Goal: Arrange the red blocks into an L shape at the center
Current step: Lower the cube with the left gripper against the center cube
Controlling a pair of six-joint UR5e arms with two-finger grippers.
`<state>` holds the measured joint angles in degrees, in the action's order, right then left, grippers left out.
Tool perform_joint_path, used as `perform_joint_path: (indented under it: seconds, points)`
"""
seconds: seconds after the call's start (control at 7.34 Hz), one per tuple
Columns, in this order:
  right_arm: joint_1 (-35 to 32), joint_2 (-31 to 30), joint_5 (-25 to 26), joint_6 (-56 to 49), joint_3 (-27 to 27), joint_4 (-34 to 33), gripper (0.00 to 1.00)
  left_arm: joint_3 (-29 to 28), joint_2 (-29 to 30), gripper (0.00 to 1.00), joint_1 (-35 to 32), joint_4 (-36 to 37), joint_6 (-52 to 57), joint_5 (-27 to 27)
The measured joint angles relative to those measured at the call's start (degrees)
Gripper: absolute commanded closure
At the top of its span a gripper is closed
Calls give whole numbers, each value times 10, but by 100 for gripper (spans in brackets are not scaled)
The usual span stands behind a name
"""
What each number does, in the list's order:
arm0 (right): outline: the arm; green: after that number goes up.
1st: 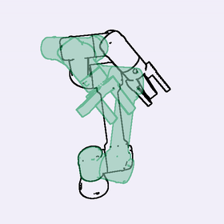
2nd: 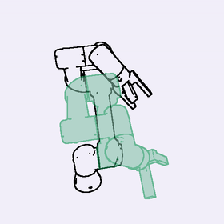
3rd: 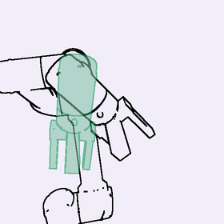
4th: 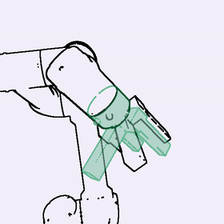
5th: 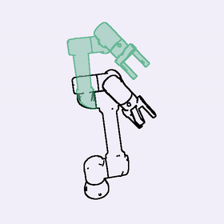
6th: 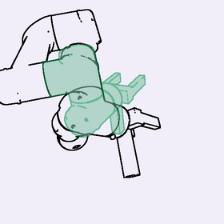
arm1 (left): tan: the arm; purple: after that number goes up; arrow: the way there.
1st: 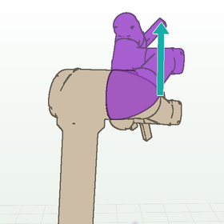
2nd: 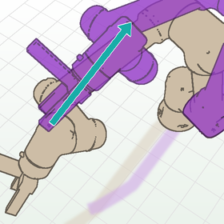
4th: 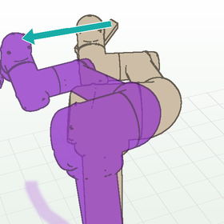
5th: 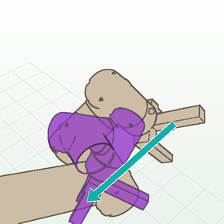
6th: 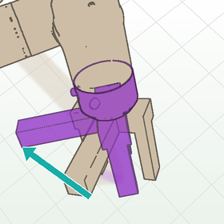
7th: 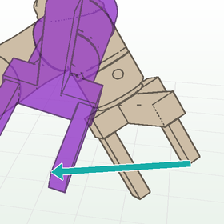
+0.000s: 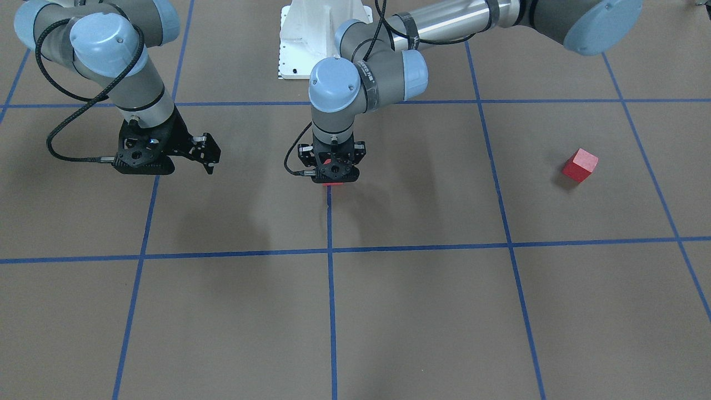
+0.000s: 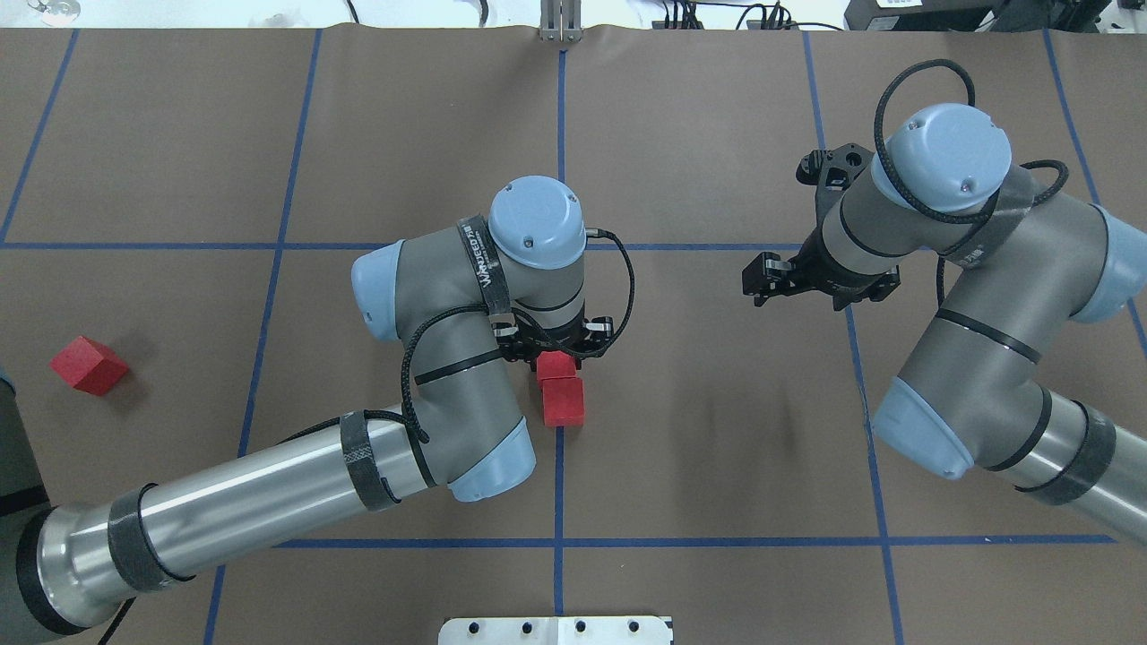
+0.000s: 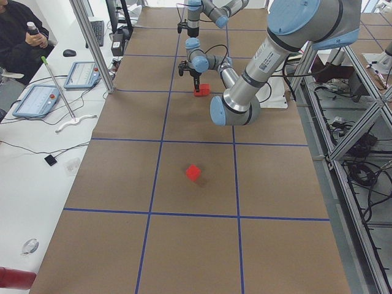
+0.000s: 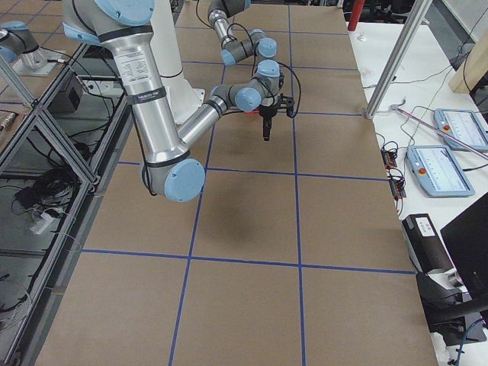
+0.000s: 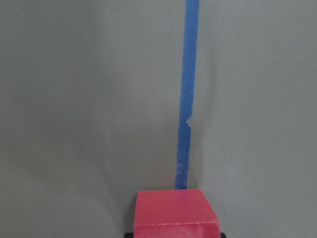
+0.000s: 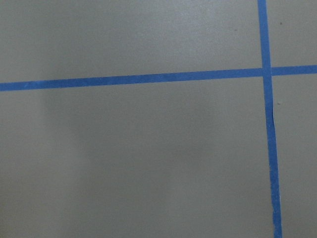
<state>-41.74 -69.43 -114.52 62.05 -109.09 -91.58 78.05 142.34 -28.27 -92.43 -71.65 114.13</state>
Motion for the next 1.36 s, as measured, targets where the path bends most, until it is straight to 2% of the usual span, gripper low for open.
perform_joint_path:
  seconds: [1.09, 1.23, 1.36]
  points:
    - [0, 0, -1, 1, -2, 0, 1, 2, 0, 100, 2, -2, 31, 2]
    - [0, 0, -2, 1, -2, 0, 1, 2, 0, 83, 2, -2, 31, 2]
    - [0, 0, -2, 1, -2, 0, 1, 2, 0, 57, 3, -2, 30, 2]
